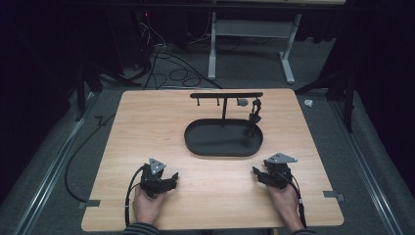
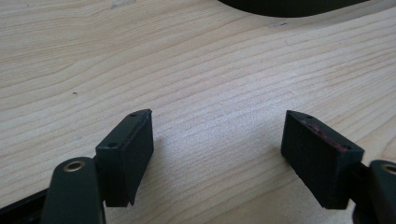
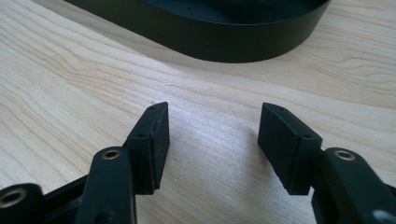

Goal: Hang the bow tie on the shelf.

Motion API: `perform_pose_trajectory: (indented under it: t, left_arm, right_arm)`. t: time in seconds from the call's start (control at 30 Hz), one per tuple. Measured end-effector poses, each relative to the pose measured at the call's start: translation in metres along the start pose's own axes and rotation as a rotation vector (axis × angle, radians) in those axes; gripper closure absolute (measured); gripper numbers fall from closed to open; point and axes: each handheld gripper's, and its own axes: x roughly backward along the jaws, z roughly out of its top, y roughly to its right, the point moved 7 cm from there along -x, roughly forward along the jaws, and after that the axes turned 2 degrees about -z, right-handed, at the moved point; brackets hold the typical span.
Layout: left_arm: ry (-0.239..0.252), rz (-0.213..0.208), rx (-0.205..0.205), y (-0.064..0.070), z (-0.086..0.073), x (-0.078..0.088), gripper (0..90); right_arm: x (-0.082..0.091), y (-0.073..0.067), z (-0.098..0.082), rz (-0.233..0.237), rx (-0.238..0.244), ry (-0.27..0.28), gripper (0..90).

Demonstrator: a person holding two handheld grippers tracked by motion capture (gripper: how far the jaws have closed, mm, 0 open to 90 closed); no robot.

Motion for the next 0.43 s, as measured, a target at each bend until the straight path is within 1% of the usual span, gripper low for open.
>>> perform_pose_trajectory:
  t: [0.2, 0.43]
  left_arm:
    - [0.000, 0.001, 0.003, -0.0001, -0.0002, 0.0002, 25.8]
    - [0.000, 0.001, 0.003, -0.0001, -0.0002, 0.0002, 25.9]
  right_arm:
    - [0.0000, -0.0008, -0.0003, 0.005, 0.004, -0.001, 42.7]
    - [0.0000, -0.0009, -0.0003, 0.007, 0.004, -0.002, 42.7]
